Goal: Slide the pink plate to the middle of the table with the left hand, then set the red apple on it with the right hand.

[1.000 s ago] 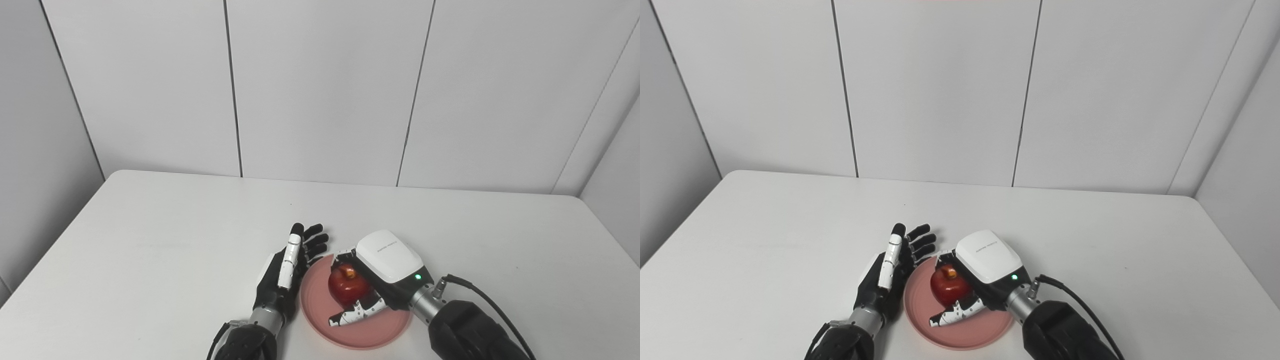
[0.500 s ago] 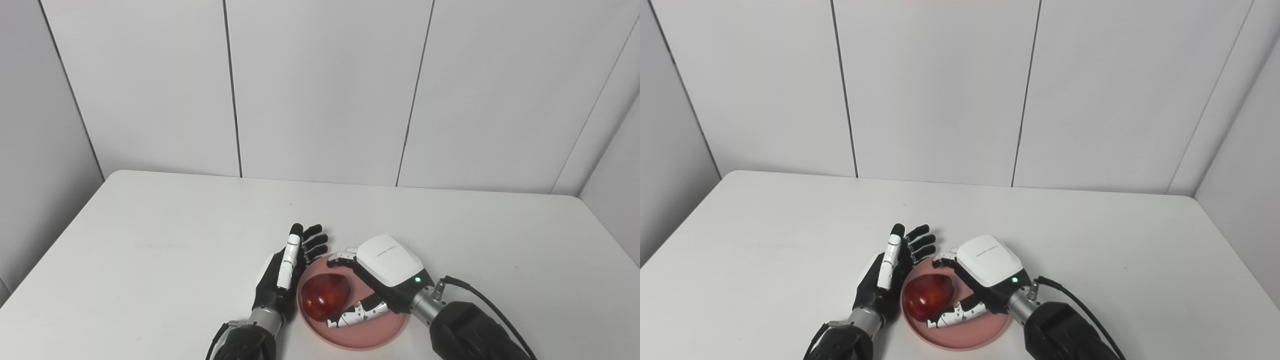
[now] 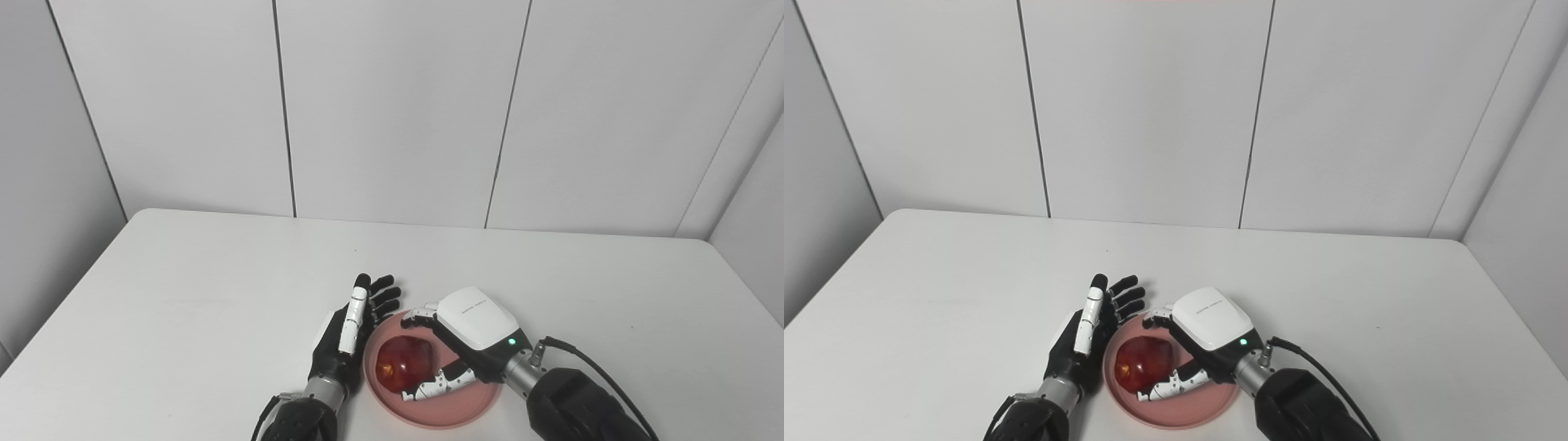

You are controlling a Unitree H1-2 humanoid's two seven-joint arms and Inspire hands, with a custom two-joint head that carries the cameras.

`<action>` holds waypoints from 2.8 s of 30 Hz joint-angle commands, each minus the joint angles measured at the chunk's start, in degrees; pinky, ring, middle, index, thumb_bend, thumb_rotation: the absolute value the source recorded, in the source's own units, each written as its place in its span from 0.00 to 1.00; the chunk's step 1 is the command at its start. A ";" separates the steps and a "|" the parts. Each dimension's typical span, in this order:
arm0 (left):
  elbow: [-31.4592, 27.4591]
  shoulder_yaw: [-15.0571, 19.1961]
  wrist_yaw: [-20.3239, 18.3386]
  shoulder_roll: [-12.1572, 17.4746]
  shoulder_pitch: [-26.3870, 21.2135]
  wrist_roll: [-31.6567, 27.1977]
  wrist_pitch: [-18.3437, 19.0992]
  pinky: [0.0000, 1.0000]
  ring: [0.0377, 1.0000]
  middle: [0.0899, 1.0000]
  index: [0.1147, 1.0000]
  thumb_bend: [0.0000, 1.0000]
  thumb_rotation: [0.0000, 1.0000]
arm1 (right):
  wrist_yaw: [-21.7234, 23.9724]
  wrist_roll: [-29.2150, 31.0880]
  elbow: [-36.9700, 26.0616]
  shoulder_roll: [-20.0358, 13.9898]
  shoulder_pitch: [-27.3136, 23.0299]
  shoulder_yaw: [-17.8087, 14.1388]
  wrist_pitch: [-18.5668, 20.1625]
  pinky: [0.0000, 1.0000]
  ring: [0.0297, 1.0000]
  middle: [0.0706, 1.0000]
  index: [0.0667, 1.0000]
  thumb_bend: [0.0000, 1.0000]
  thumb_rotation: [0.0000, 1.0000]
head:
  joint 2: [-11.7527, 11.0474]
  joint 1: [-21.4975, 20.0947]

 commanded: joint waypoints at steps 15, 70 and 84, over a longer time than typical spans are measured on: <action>1.35 0.50 -0.37 0.60 0.70 0.17 1.69 0.85 0.83 0.81 0.79 0.68 1.00 | -6.43 10.86 -6.47 2.85 -3.66 -9.53 -1.47 0.59 0.70 0.76 0.77 0.88 0.85 | -0.04 -0.42; 0.25 -2.15 3.64 -0.17 3.73 8.47 -11.27 1.00 1.00 1.00 0.99 0.76 1.00 | -12.68 62.14 -1.44 23.28 14.97 -28.84 18.24 1.00 1.00 0.98 0.93 0.84 1.00 | 0.31 -0.63; -1.58 -3.51 5.07 -1.27 5.19 11.45 -10.22 1.00 1.00 1.00 1.00 0.79 1.00 | -13.73 61.86 -0.40 22.46 14.98 -27.77 17.46 1.00 1.00 0.98 0.94 0.87 1.00 | 0.43 -0.59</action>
